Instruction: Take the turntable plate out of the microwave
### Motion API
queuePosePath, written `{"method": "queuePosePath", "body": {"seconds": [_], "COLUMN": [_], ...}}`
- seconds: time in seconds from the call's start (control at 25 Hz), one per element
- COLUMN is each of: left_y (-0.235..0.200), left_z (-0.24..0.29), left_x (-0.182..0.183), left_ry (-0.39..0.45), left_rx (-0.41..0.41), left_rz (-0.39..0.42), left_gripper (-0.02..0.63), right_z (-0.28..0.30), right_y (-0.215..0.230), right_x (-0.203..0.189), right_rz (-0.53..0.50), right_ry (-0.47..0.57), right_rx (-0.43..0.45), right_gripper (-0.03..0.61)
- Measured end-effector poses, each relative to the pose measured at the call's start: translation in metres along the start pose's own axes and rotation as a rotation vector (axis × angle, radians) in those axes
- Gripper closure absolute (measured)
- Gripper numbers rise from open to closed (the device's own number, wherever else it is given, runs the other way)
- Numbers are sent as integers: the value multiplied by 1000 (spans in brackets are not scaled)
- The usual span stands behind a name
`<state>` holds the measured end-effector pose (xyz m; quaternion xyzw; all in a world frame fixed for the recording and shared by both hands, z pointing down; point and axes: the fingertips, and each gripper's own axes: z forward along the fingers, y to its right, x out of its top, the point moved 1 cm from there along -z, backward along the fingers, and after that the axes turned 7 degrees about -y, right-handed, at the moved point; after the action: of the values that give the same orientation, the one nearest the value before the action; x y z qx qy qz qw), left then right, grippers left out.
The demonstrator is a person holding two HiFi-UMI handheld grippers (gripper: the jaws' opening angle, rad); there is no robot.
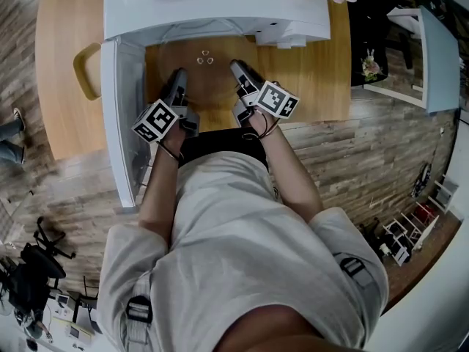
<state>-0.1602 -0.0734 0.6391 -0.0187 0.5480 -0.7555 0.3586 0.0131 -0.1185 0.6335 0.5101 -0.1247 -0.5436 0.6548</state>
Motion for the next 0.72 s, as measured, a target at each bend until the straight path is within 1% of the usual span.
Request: {"method": "queuePosePath", "body": {"seconds": [0.12, 0.32, 0.44, 0.56, 0.72], "left_y": [-3, 11, 15, 16, 23], "left_z": [-6, -6, -9, -10, -15], "left_x": [-5, -5, -11, -12, -18], "left_ry": [-5, 20, 26, 52, 92], "left_rx": [25, 3, 13, 18, 23], "left_rz": [0, -15, -26, -23, -40], "left_gripper": [497, 497, 499, 500, 499], "right_z": [-5, -8, -12, -11, -14], "right_y": [0, -3, -1, -1, -3], "right_x": [-3, 0, 1, 4, 5], "right_rz": [1, 0, -5, -20, -40], "right_ry": [-10, -33, -59, -85, -118], "right_rx": [0, 11, 16, 35, 54], "right_gripper": [451, 453, 453, 453, 453]}}
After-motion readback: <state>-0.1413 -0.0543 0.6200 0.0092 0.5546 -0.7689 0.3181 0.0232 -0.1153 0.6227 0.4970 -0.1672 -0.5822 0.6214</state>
